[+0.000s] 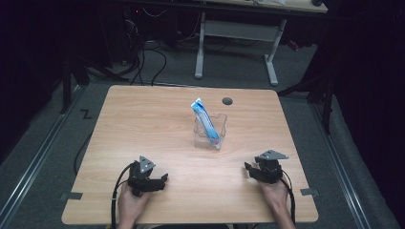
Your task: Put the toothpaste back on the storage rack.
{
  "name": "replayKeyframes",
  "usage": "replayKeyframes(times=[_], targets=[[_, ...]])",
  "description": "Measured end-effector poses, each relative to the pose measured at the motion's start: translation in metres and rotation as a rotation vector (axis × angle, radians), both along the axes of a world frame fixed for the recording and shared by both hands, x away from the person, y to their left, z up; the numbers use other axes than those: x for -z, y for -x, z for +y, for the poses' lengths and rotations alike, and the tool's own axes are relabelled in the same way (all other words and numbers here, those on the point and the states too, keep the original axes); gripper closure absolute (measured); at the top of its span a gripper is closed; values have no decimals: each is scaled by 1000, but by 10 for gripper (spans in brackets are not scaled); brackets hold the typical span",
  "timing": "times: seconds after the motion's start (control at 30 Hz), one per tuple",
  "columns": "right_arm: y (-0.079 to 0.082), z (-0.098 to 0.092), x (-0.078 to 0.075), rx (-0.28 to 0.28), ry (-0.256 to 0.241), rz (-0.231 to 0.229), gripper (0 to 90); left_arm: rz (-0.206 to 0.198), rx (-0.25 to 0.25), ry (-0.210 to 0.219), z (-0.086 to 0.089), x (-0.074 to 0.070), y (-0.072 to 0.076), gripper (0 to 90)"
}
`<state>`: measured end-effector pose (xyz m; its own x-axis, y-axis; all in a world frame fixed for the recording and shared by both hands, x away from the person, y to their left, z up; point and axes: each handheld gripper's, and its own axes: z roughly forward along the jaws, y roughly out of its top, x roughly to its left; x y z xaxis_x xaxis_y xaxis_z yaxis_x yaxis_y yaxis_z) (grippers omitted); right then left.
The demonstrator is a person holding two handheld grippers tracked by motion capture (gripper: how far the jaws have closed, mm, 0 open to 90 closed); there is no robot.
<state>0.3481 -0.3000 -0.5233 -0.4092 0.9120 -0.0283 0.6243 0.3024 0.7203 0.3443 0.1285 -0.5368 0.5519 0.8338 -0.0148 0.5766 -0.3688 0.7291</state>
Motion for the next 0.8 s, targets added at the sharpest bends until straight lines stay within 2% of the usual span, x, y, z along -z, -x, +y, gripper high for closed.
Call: replayKeyframes(times=[0.2,0.4,0.8], targets=[[0,2,5,-1,-1,3,468,0,0,0,0,0,0,153],[1,5,7,7,-15,-14,469,-1,0,-1,0,0,0,153],[1,5,8,6,-13,-14,448,0,-1,0,0,0,0,153]])
